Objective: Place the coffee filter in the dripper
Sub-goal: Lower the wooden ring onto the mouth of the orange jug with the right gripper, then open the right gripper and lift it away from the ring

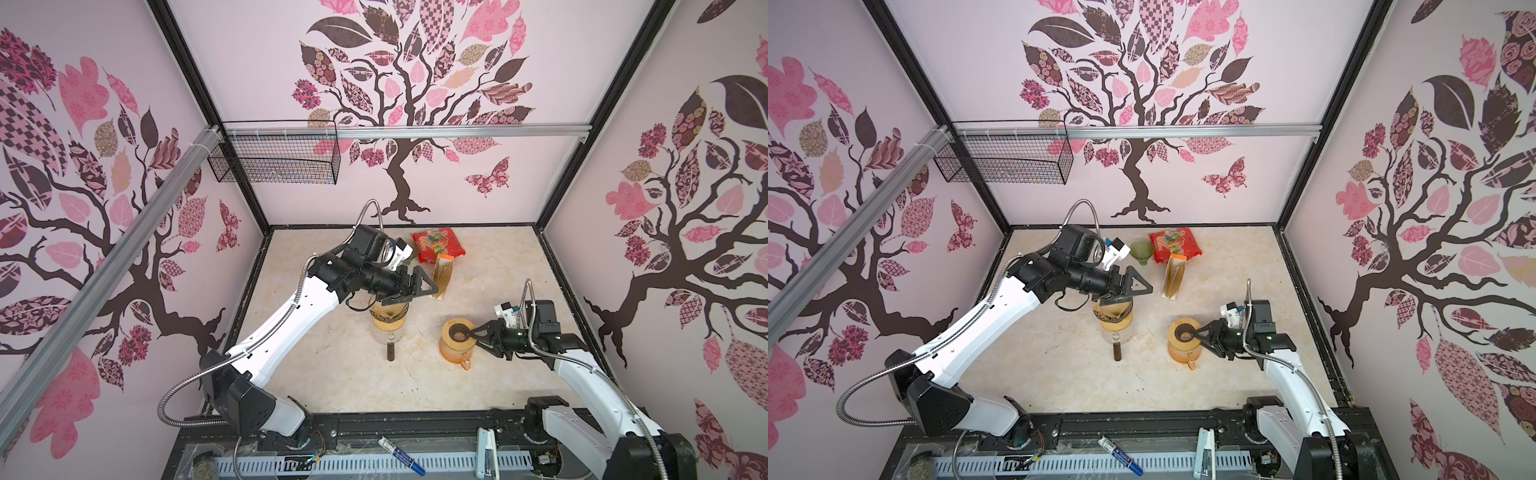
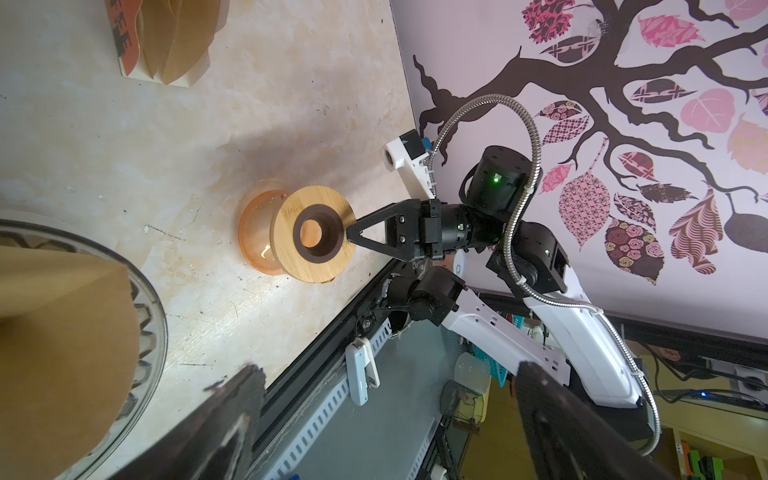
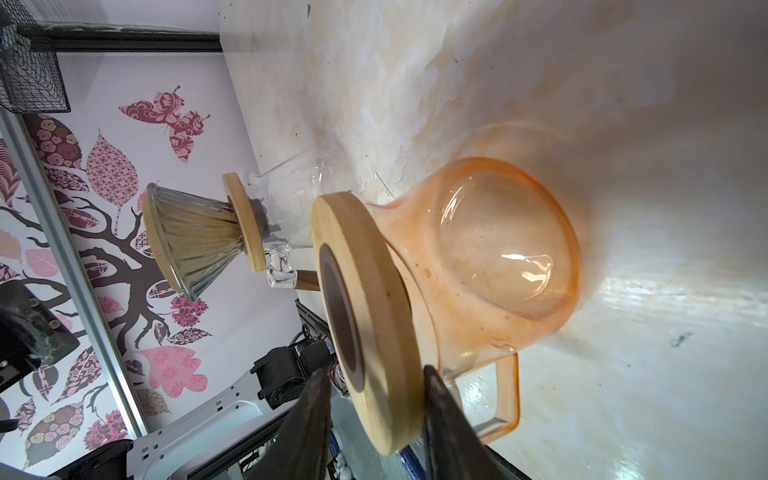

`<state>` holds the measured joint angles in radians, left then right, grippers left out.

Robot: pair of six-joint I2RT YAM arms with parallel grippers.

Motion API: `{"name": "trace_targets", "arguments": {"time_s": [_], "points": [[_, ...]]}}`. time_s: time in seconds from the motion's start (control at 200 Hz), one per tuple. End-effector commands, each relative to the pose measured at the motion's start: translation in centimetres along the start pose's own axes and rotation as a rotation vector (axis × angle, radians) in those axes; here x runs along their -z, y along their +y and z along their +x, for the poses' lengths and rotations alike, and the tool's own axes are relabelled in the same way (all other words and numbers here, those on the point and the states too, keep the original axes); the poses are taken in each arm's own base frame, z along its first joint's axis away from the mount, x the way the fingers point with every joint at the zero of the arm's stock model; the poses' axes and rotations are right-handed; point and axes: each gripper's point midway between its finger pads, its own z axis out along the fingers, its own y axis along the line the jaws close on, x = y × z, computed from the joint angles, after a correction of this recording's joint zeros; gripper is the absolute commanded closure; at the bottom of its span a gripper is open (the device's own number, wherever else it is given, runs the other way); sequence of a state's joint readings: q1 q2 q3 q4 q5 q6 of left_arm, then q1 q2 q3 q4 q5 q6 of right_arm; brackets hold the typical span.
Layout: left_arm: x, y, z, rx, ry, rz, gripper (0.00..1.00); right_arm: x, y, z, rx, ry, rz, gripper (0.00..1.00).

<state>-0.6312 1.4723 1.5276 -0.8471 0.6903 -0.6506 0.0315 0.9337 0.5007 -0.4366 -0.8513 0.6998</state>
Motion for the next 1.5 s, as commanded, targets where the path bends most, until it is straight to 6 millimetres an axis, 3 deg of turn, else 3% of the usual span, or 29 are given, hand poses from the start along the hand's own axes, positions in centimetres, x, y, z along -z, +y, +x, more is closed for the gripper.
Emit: {"name": "trace_targets", "arguments": {"time_s": [0.0, 0.66, 0.815, 0.945, 1.07, 1.105, 1.496], "points": [[0.0, 0.3, 0.2, -0.017, -0.007, -0.004, 0.03, 0.8, 1.3, -0.7, 0.047, -0.032, 0.011, 0.60], [0.3, 0.3, -0.1, -0.035, -0.020, -0.025, 0.03, 1.4, 0.3, -0.7, 0.041, -0.042, 0.099, 0.54], [0.6, 0.5, -0.2, -0.038, -0.028, -0.035, 0.03, 1.7, 0.2, -0.6, 0.048, -0.040, 0.129, 0.42], [0.7, 0.7, -0.3, -0.039, -0.033, -0.040, 0.03, 2.1, 0.6, -1.1, 0.071, -0.059, 0.144, 0.21], [0.7, 0.9, -0.5, -0.038, -0.038, -0.047, 0.03, 1.7, 0.4, -1.2, 0.061, -0.036, 0.148, 0.10], [0.7, 1.0, -0.5, -0.037, -0.037, -0.047, 0.03, 1.6, 0.4, -1.3, 0.058, -0.033, 0.149, 0.01], [0.5, 1.2, -1.4, -0.039, -0.061, -0.065, 0.03, -0.7, 0.9, -1.6, 0.055, -0.004, 0.074, 0.00]]}}
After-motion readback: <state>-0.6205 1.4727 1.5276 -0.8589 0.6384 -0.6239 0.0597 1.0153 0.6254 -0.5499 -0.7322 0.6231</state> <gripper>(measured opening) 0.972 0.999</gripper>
